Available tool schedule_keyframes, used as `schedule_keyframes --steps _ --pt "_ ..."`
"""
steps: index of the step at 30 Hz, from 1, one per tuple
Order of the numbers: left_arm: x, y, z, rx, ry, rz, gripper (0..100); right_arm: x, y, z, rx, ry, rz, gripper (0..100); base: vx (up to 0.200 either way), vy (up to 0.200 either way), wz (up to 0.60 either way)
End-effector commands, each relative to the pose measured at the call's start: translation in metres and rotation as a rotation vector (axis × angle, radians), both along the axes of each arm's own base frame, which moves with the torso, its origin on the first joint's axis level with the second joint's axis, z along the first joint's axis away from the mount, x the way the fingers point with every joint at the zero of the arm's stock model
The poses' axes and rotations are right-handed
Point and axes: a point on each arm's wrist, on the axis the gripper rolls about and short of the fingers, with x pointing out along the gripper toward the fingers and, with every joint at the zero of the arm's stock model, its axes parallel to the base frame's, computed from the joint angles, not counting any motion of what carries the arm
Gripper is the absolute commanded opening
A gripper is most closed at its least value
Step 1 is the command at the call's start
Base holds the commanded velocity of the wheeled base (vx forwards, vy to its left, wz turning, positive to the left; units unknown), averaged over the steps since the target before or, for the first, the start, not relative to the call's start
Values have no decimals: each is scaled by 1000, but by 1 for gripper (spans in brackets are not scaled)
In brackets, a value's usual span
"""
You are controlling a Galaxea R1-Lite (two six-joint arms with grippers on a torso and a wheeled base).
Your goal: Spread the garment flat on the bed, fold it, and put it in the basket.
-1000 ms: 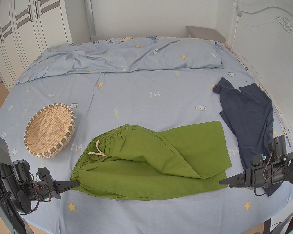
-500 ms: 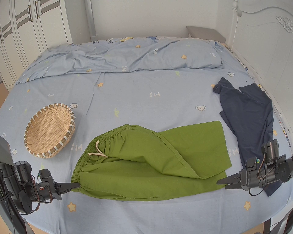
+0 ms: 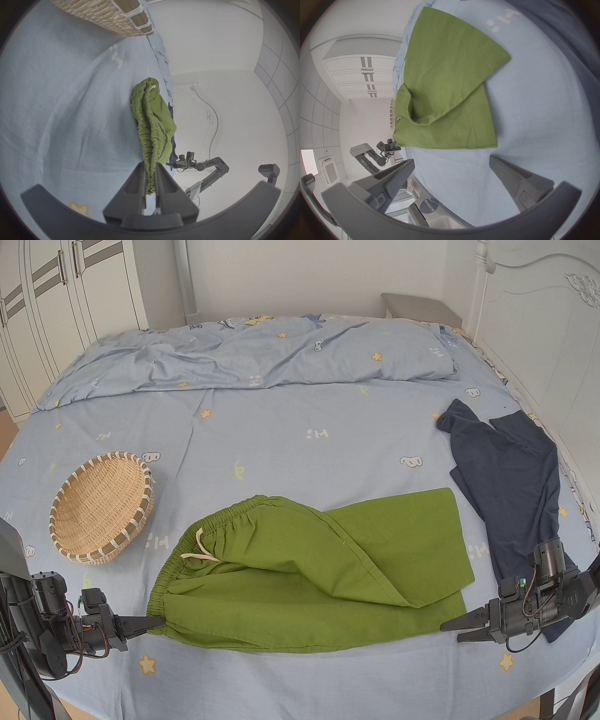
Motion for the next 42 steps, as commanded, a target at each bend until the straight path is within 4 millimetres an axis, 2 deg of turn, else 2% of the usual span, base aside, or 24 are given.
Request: schedule_keyframes --steps 1,11,19,42 --pt "-3 -1 -3 4 3 -3 0 -2 1 -3 0 17 4 100 0 0 0" --pt "-3 0 -3 7 0 1 0 19 -5 -11 1 24 -24 100 0 0 0" --pt "-3 0 -3 7 -2 2 0 33 -6 -10 47 34 -42 100 0 0 0" --pt "-3 0 -3 6 1 2 0 38 -24 -10 96 37 -96 100 0 0 0"
